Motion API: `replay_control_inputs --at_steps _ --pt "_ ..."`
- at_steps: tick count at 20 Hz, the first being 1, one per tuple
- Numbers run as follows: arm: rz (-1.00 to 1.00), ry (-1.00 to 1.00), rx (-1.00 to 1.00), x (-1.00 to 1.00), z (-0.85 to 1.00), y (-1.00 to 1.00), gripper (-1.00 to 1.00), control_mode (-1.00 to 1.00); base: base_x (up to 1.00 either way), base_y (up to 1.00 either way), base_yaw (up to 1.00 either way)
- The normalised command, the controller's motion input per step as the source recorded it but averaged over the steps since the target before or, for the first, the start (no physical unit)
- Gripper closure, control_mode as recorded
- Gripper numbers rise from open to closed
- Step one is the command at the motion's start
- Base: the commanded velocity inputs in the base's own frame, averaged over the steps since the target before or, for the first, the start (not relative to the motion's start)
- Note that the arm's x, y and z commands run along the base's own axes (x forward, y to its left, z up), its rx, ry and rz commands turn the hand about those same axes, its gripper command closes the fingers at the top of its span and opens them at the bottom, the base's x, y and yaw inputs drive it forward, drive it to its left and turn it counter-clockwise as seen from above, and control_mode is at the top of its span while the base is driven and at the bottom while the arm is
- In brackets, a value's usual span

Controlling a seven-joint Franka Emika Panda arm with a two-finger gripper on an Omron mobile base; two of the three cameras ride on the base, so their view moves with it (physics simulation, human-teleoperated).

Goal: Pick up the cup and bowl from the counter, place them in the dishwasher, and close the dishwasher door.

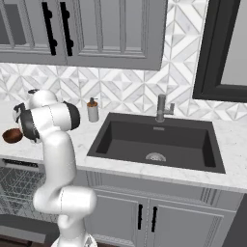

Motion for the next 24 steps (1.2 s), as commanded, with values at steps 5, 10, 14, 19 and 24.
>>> replay_control_inputs --at_steps 5,10,14,19,24 --pt "0.00 0.00 0.00 0.17 -0.10 0.17 -1.00 -1.00 0.00 0.00 0.00" --pt "0.00 0.00 0.03 -0.05 -0.19 0.00 -1.00 -1.00 0.00 0.00 0.00" --pt "0.00 0.01 0.07 -0.26 -0.24 0.00 -1.00 -1.00 0.00 0.00 0.00" --pt "-0.01 0.00 0.05 -0.18 -0.21 0.00 1.00 -1.00 0.00 0.00 0.00" --pt "0.00 0.00 0.00 -0.02 -0.05 0.00 1.00 -1.00 0.00 0.00 0.00"
